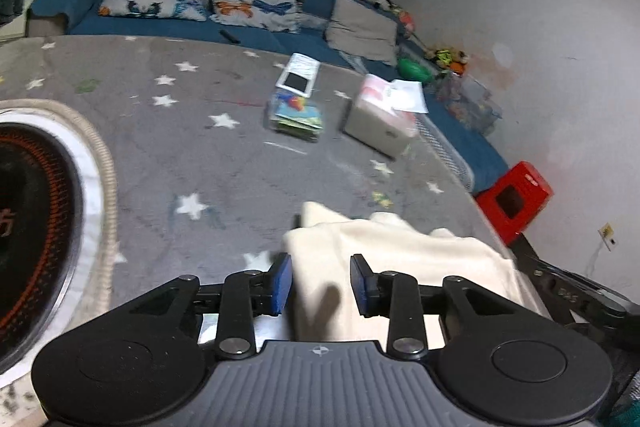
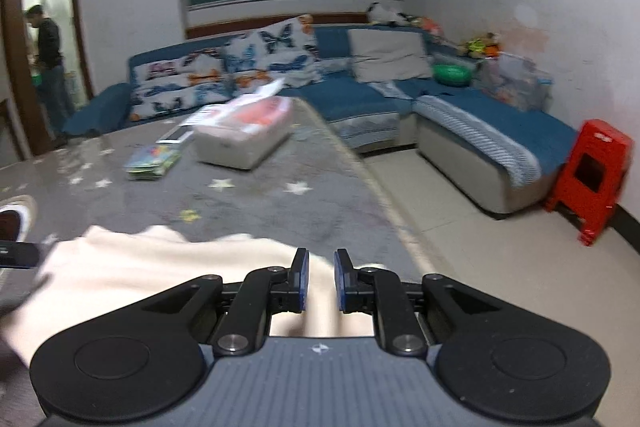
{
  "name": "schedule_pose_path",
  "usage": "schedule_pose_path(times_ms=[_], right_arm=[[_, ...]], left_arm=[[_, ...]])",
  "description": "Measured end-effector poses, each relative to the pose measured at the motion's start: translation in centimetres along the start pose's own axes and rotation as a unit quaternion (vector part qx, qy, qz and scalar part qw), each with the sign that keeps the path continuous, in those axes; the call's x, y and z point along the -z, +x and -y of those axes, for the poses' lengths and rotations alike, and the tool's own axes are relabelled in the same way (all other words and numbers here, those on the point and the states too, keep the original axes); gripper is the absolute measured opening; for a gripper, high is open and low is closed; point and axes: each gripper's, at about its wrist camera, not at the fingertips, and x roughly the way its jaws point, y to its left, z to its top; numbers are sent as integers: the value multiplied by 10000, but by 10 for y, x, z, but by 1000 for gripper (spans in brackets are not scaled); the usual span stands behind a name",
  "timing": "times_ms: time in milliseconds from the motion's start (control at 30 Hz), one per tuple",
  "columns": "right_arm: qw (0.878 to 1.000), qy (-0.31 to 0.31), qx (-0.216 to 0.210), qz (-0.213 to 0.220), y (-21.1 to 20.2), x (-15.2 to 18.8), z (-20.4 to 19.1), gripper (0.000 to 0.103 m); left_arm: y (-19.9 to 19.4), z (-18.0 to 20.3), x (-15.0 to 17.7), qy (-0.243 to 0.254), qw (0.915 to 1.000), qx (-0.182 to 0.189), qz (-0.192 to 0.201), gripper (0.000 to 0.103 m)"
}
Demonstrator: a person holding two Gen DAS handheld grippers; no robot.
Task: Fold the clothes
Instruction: 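Lower the sweatshirt onto the table and open both grippers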
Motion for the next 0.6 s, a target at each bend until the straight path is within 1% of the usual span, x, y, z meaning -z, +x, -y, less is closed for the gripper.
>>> schedule_pose_path(times_ms=[67, 133, 233, 333, 367, 467, 600], right_arm=[[9999, 20, -119, -16, 3, -2, -5, 13], [9997, 18, -216, -65, 10, -2, -11, 13], [9995, -29, -293, -123, 21, -4, -20, 13], [9992, -76, -350, -149, 26, -6, -27, 14], [9992, -114, -362, -150, 27, -6, -29, 15], [9989, -240, -377, -172, 33, -6, -36, 22], [9984, -402, -330, -215, 42, -3, -43, 24]], left_arm=[[6, 9, -1, 120, 9998, 115, -67, 31], [14, 16, -3, 198, 9995, 189, -126, 28], [28, 24, -7, 277, 9990, 279, -219, 28], [43, 29, -9, 302, 9986, 288, -329, 28], [48, 31, -9, 325, 9984, 293, -351, 28], [60, 35, -11, 414, 9978, 319, -398, 28], [72, 40, -12, 556, 9973, 240, -408, 28]])
